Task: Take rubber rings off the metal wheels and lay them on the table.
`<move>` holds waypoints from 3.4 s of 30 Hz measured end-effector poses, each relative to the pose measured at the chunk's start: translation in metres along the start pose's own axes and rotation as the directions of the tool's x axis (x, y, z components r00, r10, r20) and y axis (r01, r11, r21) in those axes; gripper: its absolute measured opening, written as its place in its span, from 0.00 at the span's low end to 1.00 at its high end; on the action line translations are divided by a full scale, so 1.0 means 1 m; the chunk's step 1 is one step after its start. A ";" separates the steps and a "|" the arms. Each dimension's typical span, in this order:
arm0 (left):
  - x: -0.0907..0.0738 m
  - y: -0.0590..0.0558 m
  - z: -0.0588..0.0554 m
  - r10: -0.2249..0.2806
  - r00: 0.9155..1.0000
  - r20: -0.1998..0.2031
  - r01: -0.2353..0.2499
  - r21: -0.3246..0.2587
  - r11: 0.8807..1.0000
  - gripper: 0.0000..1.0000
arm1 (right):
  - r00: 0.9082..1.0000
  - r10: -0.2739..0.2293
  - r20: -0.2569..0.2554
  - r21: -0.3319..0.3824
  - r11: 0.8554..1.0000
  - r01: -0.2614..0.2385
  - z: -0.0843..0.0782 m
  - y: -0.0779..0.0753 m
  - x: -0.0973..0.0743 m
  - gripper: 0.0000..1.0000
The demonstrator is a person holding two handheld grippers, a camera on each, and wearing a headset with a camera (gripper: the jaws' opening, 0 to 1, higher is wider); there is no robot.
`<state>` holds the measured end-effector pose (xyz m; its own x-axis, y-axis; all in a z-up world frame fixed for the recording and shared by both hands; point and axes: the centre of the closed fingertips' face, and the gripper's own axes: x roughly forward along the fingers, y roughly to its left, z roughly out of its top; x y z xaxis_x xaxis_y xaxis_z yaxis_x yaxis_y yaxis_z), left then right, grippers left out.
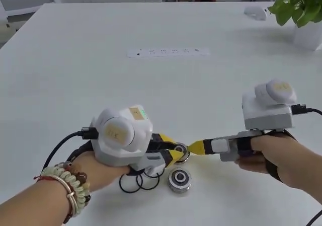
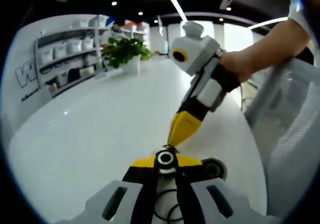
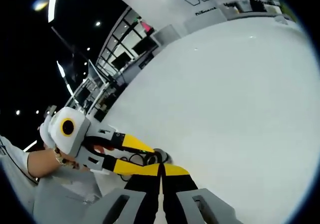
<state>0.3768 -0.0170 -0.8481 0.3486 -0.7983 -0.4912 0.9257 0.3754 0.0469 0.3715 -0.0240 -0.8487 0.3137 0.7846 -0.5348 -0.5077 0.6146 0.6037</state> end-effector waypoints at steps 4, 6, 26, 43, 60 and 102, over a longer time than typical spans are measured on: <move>-0.001 0.001 0.000 -0.002 1.000 0.001 0.002 -0.006 1.000 0.13 | 1.000 0.008 0.004 0.016 1.000 -0.008 0.001 0.004 0.001 0.00; -0.001 0.001 0.000 -0.001 1.000 0.001 0.001 -0.008 1.000 0.13 | 1.000 0.013 0.007 0.019 1.000 -0.013 0.002 0.005 0.001 0.00; 0.000 0.001 -0.001 0.001 1.000 -0.002 -0.001 -0.002 1.000 0.14 | 0.998 0.058 0.016 0.012 0.998 -0.058 0.007 0.018 0.006 0.00; 0.000 0.000 -0.001 0.004 1.000 0.005 -0.004 -0.005 1.000 0.14 | 0.997 0.075 0.021 0.000 0.997 -0.075 0.007 0.020 0.004 0.00; 0.002 0.003 0.001 0.021 0.999 0.033 -0.020 -0.042 0.999 0.14 | 0.995 0.069 0.065 0.041 0.997 -0.072 0.016 0.020 0.000 0.00; -0.035 0.021 0.036 0.048 0.999 0.014 -0.048 0.015 0.999 0.34 | 0.993 -0.046 0.106 0.107 0.994 0.035 0.021 -0.003 -0.014 0.00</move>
<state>0.3897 0.0020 -0.7991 0.3945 -0.7862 -0.4758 0.9100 0.4063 0.0832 0.3856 -0.0350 -0.8306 0.4200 0.7597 -0.4965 -0.4074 0.6467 0.6449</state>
